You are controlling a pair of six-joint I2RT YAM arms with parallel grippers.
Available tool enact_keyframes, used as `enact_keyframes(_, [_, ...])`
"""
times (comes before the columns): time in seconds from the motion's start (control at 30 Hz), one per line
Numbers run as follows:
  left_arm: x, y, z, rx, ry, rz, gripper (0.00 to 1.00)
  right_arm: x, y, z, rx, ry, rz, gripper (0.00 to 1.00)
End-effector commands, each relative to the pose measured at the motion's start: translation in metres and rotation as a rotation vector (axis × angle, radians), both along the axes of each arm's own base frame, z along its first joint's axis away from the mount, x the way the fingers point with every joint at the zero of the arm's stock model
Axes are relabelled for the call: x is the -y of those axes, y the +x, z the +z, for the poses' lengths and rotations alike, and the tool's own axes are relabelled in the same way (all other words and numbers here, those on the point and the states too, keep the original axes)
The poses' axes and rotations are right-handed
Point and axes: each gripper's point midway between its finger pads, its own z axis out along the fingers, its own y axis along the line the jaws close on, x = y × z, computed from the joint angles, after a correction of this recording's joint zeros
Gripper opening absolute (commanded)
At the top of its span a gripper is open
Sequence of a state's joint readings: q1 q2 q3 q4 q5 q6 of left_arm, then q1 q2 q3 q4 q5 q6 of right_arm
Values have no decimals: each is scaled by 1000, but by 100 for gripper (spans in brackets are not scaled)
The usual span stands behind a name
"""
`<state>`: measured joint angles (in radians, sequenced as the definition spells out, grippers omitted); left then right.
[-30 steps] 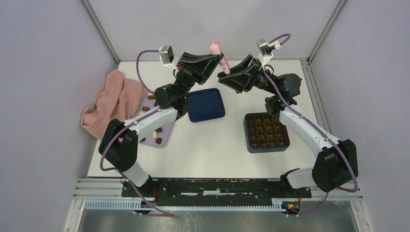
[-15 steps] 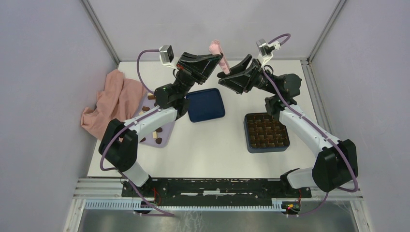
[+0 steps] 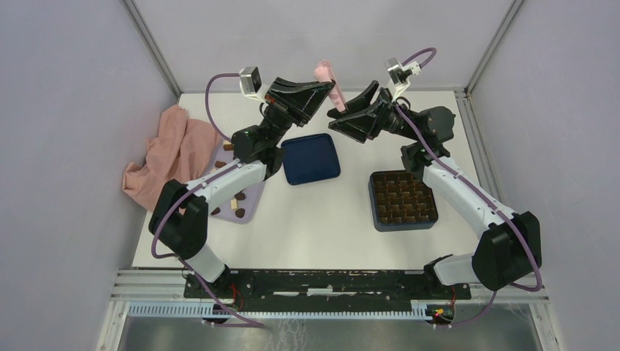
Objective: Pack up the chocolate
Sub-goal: Pick up the clamp from the center of the board.
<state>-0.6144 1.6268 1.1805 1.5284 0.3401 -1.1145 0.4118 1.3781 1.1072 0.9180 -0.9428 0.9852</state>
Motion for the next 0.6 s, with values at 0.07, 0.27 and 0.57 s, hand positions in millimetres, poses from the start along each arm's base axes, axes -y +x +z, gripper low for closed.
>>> enact_keyframes(0.07, [-21,-32,13,155,-91,-39,2,3,-23,35,135,33,26,56])
enact_keyframes(0.27, [-20,-31,13,154,-89,-38,2,4,-23,36,136,35,23,42])
enact_keyframes(0.57, [-21,-27,11,133,-98,-35,18,4,-21,34,119,33,22,27])
